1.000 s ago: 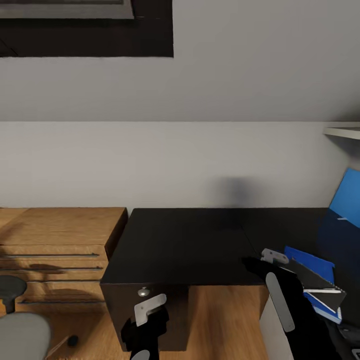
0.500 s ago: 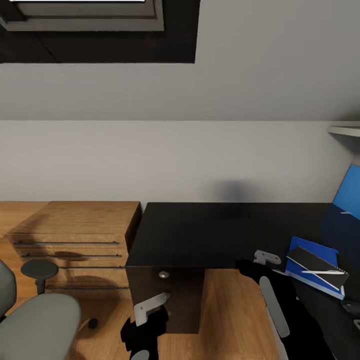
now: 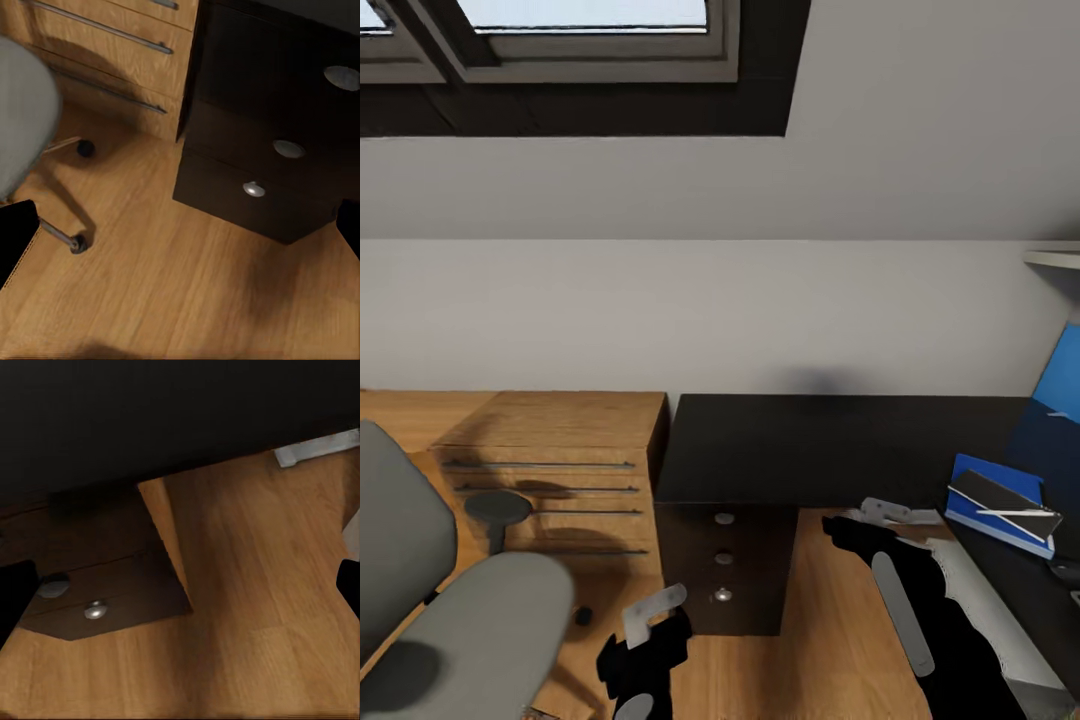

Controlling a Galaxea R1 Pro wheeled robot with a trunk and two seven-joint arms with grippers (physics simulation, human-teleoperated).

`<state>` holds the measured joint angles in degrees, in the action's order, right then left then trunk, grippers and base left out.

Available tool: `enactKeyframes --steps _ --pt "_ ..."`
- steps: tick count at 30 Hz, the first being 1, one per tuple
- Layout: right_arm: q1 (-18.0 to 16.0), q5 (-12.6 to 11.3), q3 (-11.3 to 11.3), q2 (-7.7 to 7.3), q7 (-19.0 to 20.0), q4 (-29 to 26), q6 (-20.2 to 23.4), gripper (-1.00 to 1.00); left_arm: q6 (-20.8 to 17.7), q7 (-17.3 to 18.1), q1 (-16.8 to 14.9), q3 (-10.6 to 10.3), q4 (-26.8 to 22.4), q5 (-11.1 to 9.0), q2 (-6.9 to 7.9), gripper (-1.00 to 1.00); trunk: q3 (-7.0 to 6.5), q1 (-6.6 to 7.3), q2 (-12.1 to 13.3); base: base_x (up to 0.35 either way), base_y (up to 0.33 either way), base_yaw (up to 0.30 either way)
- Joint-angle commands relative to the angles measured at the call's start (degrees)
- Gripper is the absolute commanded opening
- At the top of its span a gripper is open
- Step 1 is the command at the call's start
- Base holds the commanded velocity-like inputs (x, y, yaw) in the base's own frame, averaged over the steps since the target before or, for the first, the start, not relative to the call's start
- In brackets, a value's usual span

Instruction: In the bedroom, organize the workspace by keeping the computer under the desk, ensuring the monitor is on the desk, placing the keyboard on the desk next to the monitor, placing the mouse on the desk next to the keyboard, moving the folder from the swivel chair onto the desk next to the mouse, stacking the notebook on top of the folder with the pen on top of the notebook, and positioning the swivel chair next to the desk.

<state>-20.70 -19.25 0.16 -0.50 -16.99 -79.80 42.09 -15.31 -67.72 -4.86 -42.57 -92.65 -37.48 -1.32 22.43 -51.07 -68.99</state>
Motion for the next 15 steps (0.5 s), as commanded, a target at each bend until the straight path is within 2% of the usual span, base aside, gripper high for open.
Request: enactKeyframes --steps 1,7,11,15 --pt "0.0 -0.5 0.4 -0.08 -0.5 0.0 0.2 1.0 -0.6 -0.3 -0.1 0.1 -0.1 -0.1 0.0 1.0 0.07 0.02 0.0 -0.257 0.189 0.186" --pt "0.0 -0.3 1.2 -0.07 -0.6 0.6 0.2 1.0 -0.6 -0.3 -0.1 0.1 0.2 -0.1 0.0 1.0 0.07 0.02 0.0 -0.185 0.102 0.217" --pt "0.0 -0.3 1.8 0.02 -0.7 3.2 -0.1 1.0 -0.1 -0.3 -0.1 0.0 2.5 0.0 0.07 1.0 -0.29 0.46 0.8 -0.024 0.011 0.057" --pt "0.0 -0.4 3.1 0.15 -0.5 5.7 -1.1 1.0 2.2 -0.2 -0.1 -0.1 4.1 -0.2 1.13 1.0 -1.01 1.34 2.4 -0.008 0.004 0.019"
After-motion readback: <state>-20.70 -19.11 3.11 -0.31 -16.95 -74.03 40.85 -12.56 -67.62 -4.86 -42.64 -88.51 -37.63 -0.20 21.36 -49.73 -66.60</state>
